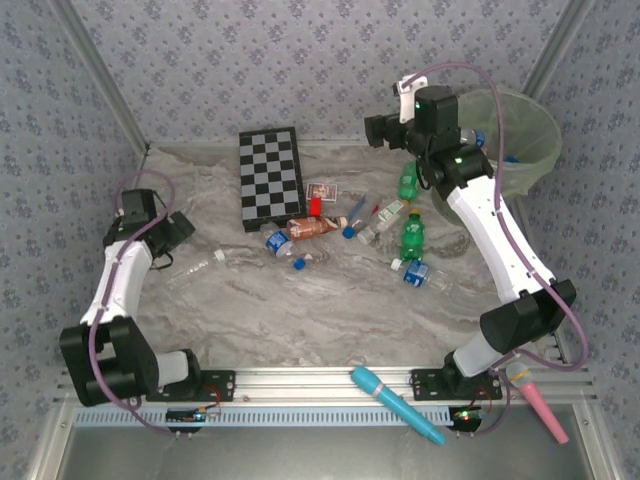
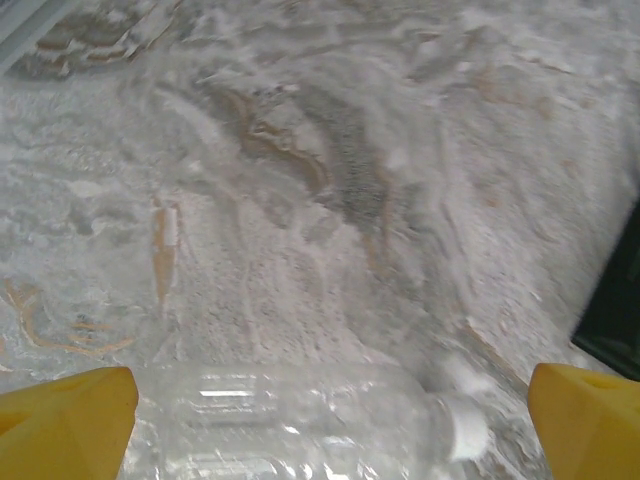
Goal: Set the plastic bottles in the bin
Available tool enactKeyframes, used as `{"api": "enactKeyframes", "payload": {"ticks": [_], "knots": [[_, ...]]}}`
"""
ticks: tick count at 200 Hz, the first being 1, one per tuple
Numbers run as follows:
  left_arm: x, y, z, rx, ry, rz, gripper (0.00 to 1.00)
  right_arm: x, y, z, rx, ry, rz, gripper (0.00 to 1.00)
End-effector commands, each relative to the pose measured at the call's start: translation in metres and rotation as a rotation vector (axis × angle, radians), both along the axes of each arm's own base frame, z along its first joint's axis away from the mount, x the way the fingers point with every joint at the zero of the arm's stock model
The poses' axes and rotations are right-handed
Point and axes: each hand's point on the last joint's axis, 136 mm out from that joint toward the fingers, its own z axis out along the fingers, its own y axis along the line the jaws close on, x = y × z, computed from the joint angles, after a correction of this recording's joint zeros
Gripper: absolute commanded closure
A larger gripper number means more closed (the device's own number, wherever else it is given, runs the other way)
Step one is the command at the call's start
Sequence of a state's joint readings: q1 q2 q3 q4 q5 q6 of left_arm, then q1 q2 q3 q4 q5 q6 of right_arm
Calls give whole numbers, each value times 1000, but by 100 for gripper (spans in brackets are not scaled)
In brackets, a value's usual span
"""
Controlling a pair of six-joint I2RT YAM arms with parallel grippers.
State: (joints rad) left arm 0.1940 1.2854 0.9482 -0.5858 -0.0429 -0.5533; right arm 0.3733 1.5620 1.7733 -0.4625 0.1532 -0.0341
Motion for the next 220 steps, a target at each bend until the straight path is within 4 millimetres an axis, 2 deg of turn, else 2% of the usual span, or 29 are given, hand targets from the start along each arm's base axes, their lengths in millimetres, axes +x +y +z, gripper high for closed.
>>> {"api": "enactKeyframes", "payload": {"ticks": [1, 39, 73, 108, 141, 180, 220], "knots": [[14, 0, -9, -103, -28, 13, 0, -10, 0, 7, -22, 4, 20, 0], [15, 11, -43, -192, 57, 50, 0, -16, -1, 4, -41, 18, 25, 0], [4, 1, -57, -239, 106, 27, 0, -22, -4, 3, -55, 20, 15, 0], [-12, -25, -70, -368, 123, 13, 0, -23, -6, -1, -62, 29, 11, 0], [-23, -48, -72, -406, 137, -9, 0, -21, -2, -3, -51, 31, 26, 0], [-32, -83, -71, -370, 179, -98, 0, -18, 4, -7, -35, 41, 38, 0], [-47, -108, -79, -312, 213, -166, 0, -18, 7, -12, -17, 57, 46, 0]]}}
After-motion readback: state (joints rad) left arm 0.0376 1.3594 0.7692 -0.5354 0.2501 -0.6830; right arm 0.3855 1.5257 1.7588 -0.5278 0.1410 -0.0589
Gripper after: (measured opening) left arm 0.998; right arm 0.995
